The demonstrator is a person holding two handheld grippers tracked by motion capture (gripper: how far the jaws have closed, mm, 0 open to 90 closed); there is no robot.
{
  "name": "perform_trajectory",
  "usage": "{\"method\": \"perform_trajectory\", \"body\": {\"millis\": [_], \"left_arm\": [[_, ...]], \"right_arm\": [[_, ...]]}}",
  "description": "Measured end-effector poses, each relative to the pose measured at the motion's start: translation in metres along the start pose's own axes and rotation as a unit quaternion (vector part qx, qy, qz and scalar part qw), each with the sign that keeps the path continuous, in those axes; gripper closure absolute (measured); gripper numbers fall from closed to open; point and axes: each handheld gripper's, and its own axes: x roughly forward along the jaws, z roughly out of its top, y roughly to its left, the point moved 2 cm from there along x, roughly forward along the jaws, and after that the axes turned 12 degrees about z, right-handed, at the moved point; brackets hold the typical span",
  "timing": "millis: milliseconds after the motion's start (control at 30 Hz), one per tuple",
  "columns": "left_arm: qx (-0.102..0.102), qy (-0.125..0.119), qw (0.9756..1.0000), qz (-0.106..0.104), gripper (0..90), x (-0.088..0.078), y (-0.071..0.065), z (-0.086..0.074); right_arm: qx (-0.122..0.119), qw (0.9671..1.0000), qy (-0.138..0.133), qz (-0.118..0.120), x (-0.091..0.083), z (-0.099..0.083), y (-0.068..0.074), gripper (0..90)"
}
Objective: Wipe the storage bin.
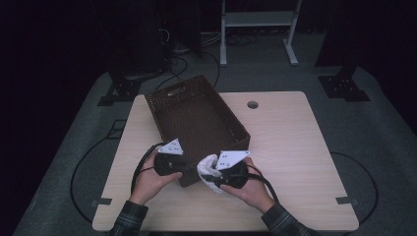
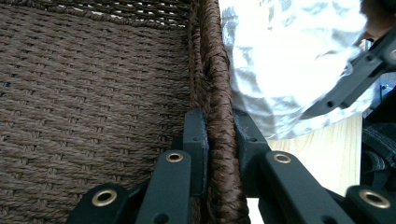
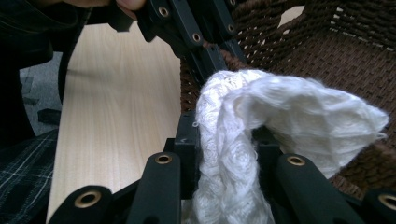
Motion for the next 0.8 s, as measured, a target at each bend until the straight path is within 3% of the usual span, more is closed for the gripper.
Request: {"method": "perform_trajectory", "body": {"millis": [333, 800], "left_arm": [[0.0, 0.001, 1.0, 0.001, 77.6, 0.0, 0.0, 0.0], [0.001, 0.0, 1.0, 0.0, 77.1, 0.0, 0.0, 0.0]], "right_arm": [[0.008, 0.9999, 0.015, 0.002, 0.01, -0.01, -0.006, 70.3], [0.026, 0.9975, 0.063, 0.016, 0.035, -0.029, -0.013, 70.4]]}}
